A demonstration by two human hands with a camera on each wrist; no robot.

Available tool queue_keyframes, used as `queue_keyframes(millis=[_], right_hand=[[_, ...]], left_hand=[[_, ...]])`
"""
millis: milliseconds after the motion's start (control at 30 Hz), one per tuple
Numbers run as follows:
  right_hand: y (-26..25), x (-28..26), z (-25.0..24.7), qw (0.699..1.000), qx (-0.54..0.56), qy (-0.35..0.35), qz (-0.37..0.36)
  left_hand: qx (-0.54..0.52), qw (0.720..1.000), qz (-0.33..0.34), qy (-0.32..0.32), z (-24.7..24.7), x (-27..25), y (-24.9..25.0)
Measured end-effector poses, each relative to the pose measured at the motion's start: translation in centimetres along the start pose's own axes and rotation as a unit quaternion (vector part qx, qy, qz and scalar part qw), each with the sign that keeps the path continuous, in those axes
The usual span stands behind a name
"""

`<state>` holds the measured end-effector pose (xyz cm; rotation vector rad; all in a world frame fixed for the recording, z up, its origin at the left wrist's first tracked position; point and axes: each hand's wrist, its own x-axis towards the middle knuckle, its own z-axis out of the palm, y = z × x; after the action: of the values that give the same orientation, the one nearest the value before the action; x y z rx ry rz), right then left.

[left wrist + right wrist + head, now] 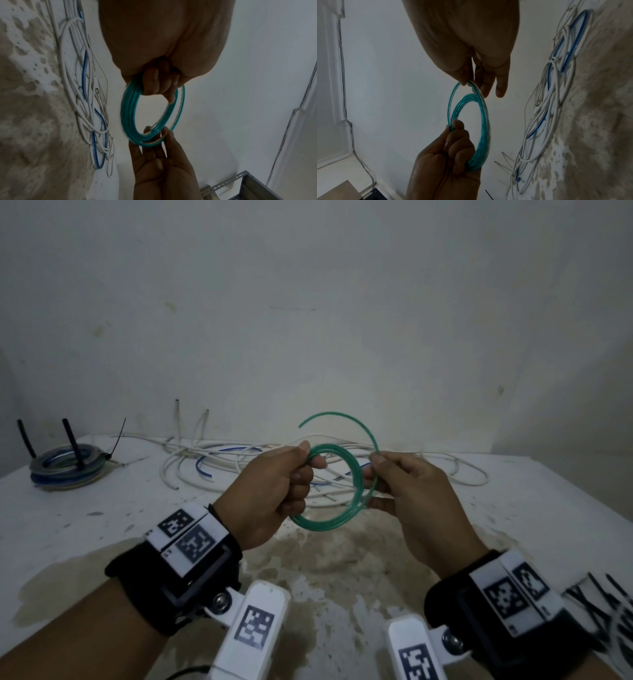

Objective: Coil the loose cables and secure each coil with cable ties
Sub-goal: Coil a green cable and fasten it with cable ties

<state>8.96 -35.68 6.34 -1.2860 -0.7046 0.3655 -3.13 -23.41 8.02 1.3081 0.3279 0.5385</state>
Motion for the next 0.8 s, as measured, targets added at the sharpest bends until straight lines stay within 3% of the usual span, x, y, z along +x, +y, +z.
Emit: queue_keyframes(millis=[400, 800], right_hand=[[-0.03, -0.19, 0.47, 0.995, 0.066, -0.058, 0.051], [-0.27, -0.32, 0.44, 0.992, 0.062, -0.090, 0.057]], left_hand=[[0.011, 0.999, -0.034, -0.027, -0.42, -0.02, -0.12], [0.056, 0.998, -0.015, -0.037, -0.46, -0.29, -0.13]])
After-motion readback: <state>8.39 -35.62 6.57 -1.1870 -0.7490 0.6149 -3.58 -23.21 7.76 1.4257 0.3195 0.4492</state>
